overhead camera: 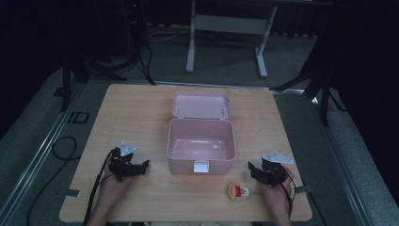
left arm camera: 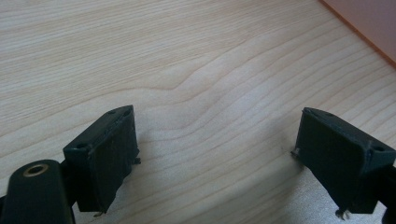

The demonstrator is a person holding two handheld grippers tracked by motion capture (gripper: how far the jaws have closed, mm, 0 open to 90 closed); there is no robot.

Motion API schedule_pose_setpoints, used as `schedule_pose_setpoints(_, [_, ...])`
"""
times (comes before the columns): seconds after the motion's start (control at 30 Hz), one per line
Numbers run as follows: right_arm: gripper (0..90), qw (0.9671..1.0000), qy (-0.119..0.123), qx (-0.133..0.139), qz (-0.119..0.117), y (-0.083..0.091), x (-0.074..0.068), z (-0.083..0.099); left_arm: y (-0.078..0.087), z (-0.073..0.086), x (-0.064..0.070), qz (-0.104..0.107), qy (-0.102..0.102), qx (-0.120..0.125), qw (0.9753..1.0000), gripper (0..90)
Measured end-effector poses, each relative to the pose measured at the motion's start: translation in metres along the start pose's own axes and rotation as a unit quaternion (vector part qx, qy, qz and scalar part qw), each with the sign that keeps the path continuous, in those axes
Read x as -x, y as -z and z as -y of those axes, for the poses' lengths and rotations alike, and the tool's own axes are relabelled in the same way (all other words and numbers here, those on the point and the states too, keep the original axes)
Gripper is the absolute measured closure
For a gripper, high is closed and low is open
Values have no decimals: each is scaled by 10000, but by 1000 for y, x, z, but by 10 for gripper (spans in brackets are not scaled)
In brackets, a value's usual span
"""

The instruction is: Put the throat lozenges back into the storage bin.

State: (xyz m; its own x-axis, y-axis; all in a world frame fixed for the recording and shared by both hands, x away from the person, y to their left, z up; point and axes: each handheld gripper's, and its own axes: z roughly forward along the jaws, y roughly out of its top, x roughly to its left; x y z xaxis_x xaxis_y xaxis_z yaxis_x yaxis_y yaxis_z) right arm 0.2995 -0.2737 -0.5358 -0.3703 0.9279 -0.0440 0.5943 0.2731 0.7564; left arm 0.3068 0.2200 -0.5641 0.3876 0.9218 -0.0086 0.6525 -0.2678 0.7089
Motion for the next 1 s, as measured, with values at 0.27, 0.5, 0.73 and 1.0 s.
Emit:
schedule_pose_setpoints(0.27, [377, 10000, 63, -14, -18, 5, -2, -1, 0, 0, 0, 0, -2, 0, 10000, 133])
schedule_pose_setpoints(0.5, [377, 10000, 30, -9, -16, 10, 0, -4, 0, 0, 0, -2, -3, -5, 10000, 133])
schedule_pose_setpoints(0.73, [377, 9996, 234, -64, -150, 17, -3, -9, 0, 0, 0, -2, -6, -7, 10000, 133])
schedule_pose_setpoints(1.0, [369, 9979, 592, -165, -209, 30, -11, -13, 0, 0, 0, 0, -4, -4, 10000, 133])
